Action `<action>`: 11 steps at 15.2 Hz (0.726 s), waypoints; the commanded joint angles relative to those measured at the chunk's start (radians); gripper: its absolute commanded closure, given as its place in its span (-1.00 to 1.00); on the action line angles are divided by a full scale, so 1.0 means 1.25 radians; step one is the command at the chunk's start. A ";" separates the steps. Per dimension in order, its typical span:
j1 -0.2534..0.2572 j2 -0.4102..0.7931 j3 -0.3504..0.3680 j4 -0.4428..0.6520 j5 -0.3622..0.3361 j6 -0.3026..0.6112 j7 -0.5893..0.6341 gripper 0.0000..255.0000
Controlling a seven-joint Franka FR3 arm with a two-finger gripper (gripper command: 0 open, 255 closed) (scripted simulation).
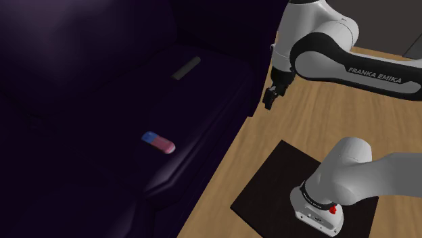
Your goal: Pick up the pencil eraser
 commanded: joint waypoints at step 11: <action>0.069 0.184 0.130 0.152 0.086 0.027 0.112 -1.00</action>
